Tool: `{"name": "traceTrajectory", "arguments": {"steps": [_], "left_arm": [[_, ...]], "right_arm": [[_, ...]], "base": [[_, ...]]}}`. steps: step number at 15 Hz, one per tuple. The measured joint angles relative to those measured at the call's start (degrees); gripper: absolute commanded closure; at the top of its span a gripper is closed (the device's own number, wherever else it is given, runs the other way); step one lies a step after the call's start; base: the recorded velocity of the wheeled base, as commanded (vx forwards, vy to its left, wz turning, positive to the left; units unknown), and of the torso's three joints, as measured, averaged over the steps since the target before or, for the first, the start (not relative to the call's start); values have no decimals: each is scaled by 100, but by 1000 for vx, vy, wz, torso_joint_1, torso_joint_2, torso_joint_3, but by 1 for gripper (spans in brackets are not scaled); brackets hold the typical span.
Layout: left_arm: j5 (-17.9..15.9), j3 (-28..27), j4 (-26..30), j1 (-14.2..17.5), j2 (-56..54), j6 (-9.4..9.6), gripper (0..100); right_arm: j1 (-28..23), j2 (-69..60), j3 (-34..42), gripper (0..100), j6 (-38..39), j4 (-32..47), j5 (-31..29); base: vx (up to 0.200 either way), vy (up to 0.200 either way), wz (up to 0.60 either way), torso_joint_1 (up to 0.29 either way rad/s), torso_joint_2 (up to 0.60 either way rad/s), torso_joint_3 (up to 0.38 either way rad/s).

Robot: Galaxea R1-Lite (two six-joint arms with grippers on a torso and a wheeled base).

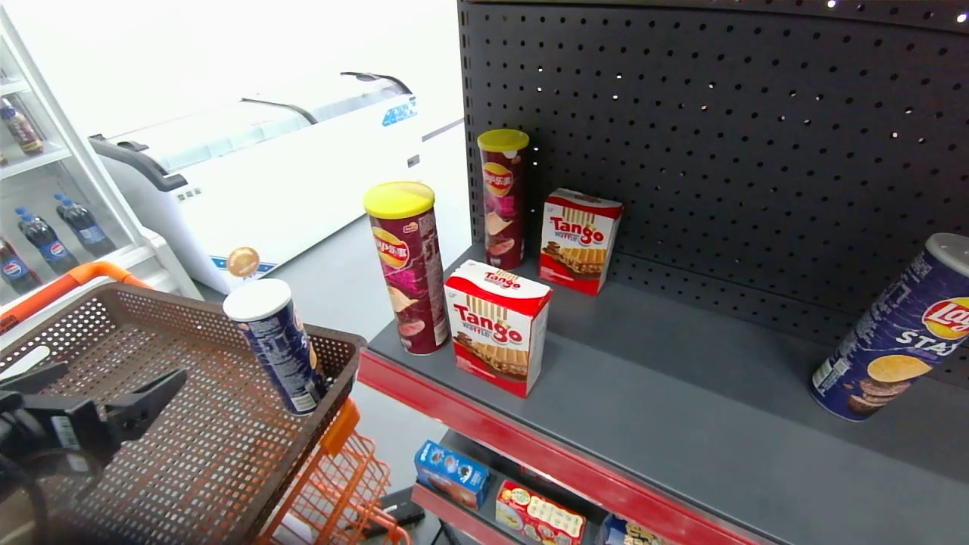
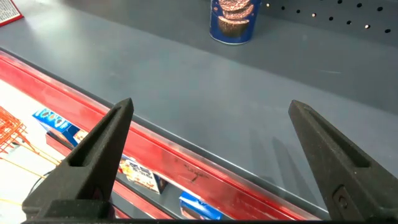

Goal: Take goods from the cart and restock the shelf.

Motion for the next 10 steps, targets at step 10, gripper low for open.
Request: {"name": "traceTrajectory", "arguments": {"steps": [10], "left_arm": [[-61,-134,-2510,-9,3073,26,0]], "right_arm": [[0,0,0,0,0,-2,0]], "base": [[0,0,0,0,0,0]]}}
